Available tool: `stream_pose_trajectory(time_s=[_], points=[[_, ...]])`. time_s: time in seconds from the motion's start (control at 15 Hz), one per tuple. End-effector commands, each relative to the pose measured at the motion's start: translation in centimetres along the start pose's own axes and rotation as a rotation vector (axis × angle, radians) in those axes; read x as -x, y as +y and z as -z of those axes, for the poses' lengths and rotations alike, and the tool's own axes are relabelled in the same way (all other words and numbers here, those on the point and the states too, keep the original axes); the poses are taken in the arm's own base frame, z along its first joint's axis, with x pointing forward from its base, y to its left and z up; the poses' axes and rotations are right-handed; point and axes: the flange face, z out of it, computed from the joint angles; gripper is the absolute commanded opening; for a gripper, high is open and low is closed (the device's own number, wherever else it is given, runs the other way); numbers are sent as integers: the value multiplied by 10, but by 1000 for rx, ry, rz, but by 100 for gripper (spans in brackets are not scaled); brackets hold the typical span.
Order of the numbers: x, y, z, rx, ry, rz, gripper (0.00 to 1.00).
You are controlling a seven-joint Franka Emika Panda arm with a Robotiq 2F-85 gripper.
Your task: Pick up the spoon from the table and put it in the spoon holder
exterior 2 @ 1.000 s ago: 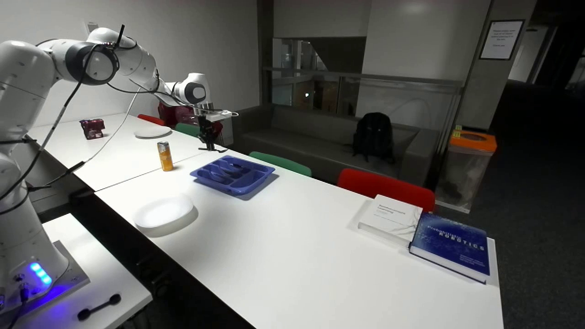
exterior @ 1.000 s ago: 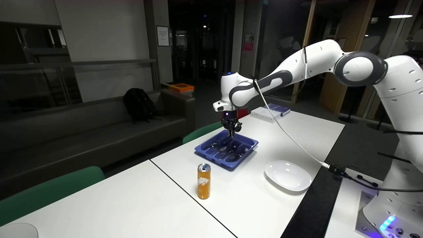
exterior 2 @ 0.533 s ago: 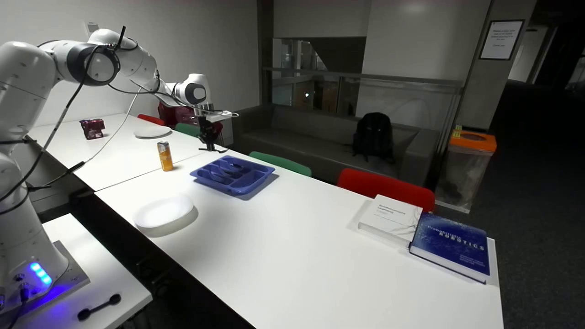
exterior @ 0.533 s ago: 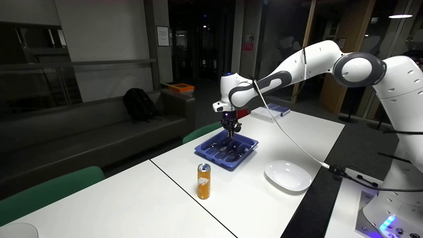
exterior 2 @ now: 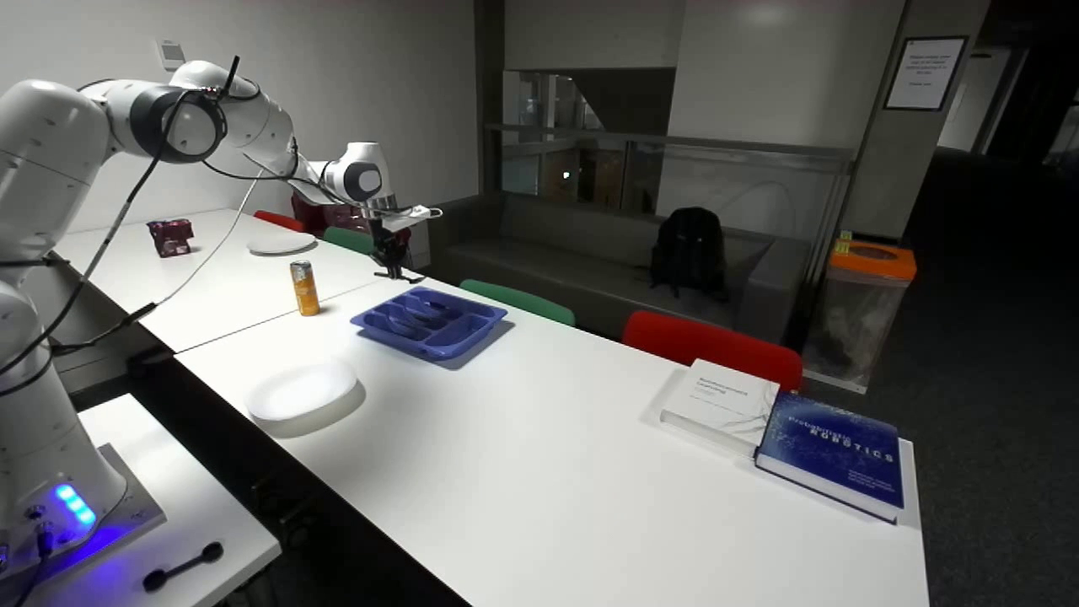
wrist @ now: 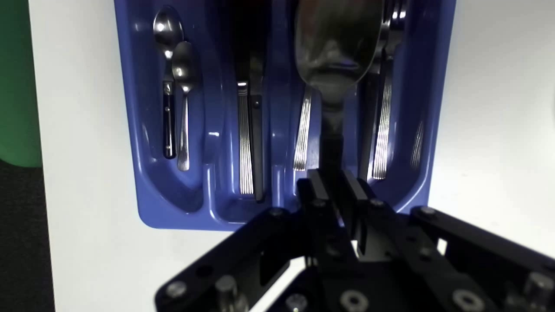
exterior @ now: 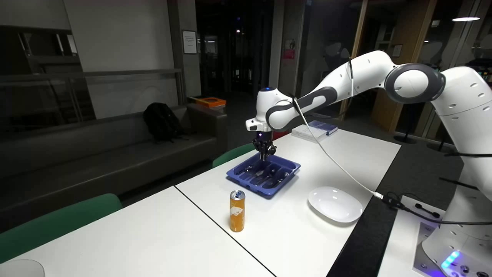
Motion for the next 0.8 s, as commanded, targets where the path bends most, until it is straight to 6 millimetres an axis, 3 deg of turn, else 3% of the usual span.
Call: stream_pose_trajectory(time_s=[0.0,0.53,0.73], points=[[9,-4,-6,31,24,4,3],[41,1,-38,2,16,-43,3],[39,1,-45,-25,1,-34,3]])
